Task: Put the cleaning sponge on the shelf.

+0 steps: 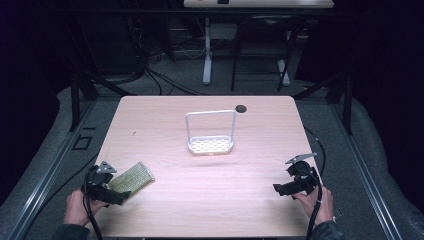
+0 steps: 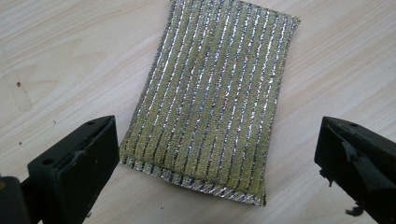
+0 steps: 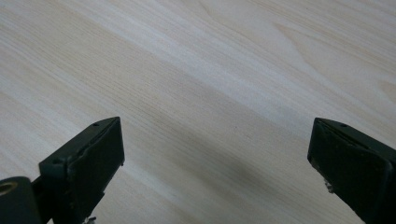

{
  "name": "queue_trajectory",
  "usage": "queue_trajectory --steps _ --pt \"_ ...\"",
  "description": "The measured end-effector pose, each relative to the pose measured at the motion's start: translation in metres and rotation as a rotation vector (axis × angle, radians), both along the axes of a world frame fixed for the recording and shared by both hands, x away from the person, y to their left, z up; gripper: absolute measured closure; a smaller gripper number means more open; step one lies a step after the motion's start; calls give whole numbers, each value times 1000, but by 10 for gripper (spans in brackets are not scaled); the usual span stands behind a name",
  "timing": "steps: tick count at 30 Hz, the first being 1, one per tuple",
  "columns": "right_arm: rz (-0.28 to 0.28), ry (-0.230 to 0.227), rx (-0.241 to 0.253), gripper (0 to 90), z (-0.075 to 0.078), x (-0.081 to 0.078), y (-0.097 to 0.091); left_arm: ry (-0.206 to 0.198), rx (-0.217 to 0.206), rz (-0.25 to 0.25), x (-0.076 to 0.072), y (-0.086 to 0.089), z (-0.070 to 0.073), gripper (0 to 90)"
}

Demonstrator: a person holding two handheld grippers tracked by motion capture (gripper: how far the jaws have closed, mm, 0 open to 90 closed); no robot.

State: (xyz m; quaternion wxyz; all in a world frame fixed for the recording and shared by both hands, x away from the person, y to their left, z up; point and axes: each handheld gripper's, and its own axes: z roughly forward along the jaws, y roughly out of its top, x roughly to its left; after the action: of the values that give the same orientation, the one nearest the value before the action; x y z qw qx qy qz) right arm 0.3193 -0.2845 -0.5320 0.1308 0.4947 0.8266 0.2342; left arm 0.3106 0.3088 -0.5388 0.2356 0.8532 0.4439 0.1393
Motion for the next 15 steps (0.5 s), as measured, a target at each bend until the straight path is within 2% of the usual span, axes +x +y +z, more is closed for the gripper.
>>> queue_trajectory --steps 5,8,15 --pt "9 8 -6 33 0 0 2 0 -14 -8 1 0 0 0" --pt "27 10 -32 34 0 0 3 -4 -11 -12 3 1 0 0" --pt "36 -2 -28 37 0 0 5 -7 -9 -37 9 -3 -1 0"
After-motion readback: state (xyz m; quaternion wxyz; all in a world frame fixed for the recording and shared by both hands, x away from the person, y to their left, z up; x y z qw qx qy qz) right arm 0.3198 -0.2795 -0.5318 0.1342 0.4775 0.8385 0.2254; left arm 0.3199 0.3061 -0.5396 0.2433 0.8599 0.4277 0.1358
